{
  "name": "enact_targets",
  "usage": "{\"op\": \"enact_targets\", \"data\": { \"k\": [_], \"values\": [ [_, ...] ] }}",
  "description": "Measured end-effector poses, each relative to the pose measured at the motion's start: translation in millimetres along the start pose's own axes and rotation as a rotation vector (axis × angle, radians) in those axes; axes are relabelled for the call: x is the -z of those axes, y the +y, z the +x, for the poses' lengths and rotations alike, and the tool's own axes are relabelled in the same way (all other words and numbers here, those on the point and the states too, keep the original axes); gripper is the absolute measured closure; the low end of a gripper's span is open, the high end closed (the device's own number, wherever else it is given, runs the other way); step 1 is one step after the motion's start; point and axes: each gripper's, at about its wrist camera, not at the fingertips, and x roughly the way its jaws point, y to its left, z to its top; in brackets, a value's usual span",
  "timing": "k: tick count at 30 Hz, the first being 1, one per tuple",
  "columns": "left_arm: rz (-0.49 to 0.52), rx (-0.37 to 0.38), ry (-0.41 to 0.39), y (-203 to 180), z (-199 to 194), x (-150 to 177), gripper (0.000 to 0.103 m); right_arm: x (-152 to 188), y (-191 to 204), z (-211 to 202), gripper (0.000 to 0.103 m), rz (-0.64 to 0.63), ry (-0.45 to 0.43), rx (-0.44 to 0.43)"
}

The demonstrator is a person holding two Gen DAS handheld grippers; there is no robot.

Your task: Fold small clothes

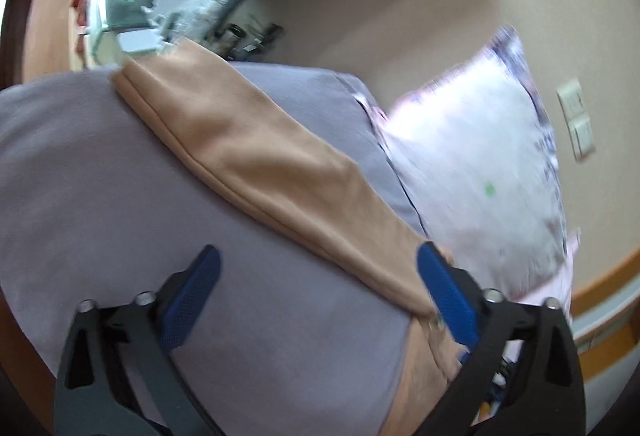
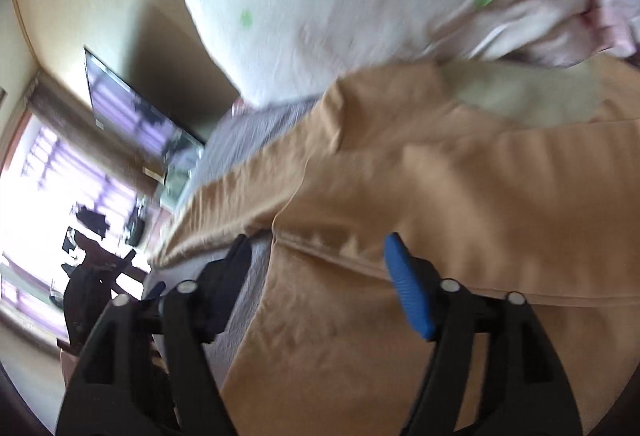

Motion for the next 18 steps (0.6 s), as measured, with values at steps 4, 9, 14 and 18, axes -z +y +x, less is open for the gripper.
{"op": "enact_targets", "data": {
  "k": [4,9,14,18],
  "values": [
    [-0.1,-0.027,-0.023,17,-3,-18,0.021,-5,-27,-42,0.025,0.027,-0.062,0.008],
    [-0.203,-0.077,-0.048,35,-4,-36,0.032,2,-48,-59,0.024,0.092,-0.069,-0.066],
    [-0.265,-0.093,-0.056,47,0,-52,0.047,17,-40,-76,0.023,0.062,-0.082,-0.129],
    [-0.264,-0.154,-0.054,57,0,-63,0.076,22,-38,-88,0.023,0.043,-0.087,-0.157]
  ]
}}
